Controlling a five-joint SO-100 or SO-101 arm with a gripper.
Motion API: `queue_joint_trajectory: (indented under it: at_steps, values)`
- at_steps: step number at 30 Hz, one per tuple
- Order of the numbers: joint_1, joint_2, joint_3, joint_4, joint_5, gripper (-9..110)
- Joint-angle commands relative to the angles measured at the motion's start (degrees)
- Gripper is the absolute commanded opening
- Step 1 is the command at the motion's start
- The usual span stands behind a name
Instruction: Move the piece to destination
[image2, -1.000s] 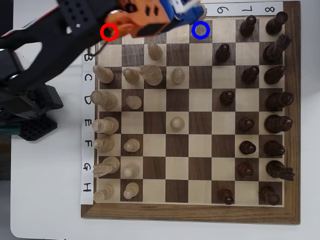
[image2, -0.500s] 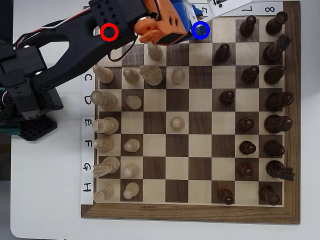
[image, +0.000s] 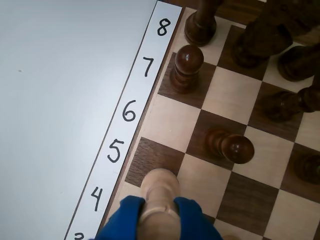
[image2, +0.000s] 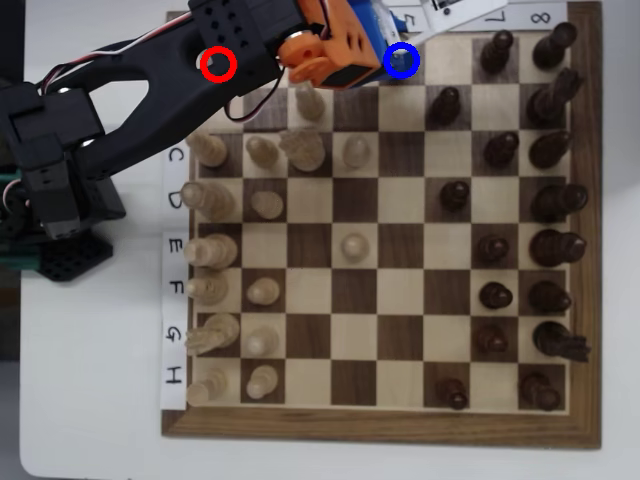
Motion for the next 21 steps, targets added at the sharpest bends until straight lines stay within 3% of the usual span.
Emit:
queue_joint_trajectory:
  at_steps: [1, 21]
  values:
    - [-1.7, 0.2, -12.7, -3.7, 31.9, 0]
    - [-0.2, -6.1, -19.5, -1.8, 32.3, 0]
